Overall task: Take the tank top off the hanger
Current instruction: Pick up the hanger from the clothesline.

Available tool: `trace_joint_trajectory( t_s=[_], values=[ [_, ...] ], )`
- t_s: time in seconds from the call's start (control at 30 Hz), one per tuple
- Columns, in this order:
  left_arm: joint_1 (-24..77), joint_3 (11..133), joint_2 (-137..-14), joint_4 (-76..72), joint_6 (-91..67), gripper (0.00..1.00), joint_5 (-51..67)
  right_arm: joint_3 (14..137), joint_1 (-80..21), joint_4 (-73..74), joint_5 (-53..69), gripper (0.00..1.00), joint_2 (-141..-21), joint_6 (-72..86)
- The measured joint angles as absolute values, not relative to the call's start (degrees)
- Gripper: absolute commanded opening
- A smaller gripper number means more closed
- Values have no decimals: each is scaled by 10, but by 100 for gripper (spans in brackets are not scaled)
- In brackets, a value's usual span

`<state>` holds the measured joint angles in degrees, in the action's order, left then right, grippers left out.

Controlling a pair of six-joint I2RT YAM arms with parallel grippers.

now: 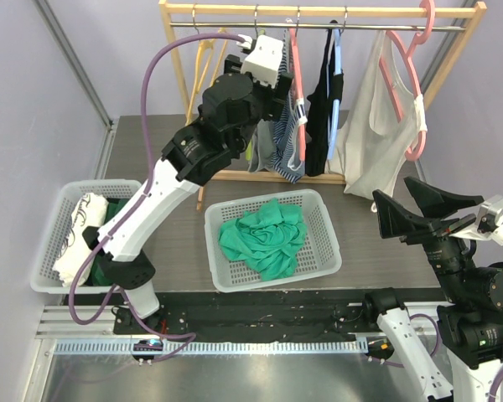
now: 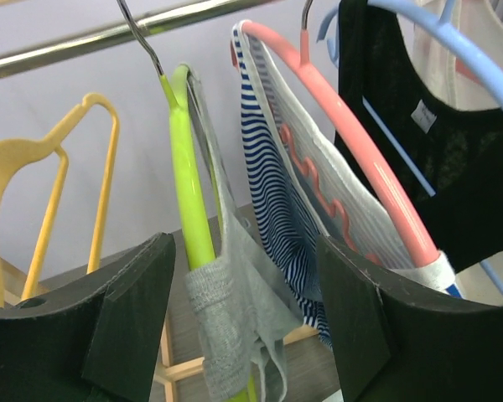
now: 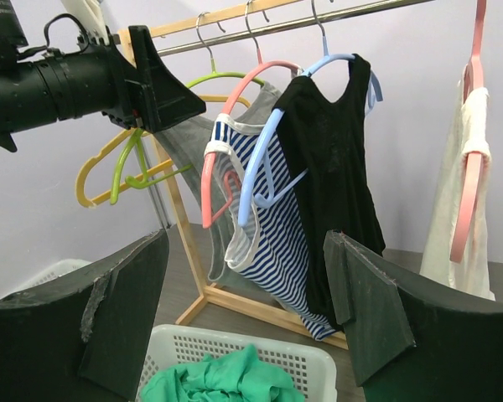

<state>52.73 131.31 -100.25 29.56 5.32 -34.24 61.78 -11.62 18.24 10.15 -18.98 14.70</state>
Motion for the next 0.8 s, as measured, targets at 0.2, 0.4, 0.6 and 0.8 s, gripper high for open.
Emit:
trace_joint_trajectory(
  t_s=[0.2, 0.4, 0.6, 0.8],
  values=[
    [520, 1296, -1001, 297, 50, 45, -345, 618, -116, 184, 102, 83, -190, 147],
    [500, 1288, -992, 297, 38, 15, -343, 618, -116, 185, 102, 83, -190, 147],
    [492, 1289, -988, 300, 34, 0, -329, 618, -116, 188, 102, 83, -190, 141],
    [492, 1291, -988, 294, 57, 0, -327, 618, -116, 189, 102, 83, -190, 139]
  ],
)
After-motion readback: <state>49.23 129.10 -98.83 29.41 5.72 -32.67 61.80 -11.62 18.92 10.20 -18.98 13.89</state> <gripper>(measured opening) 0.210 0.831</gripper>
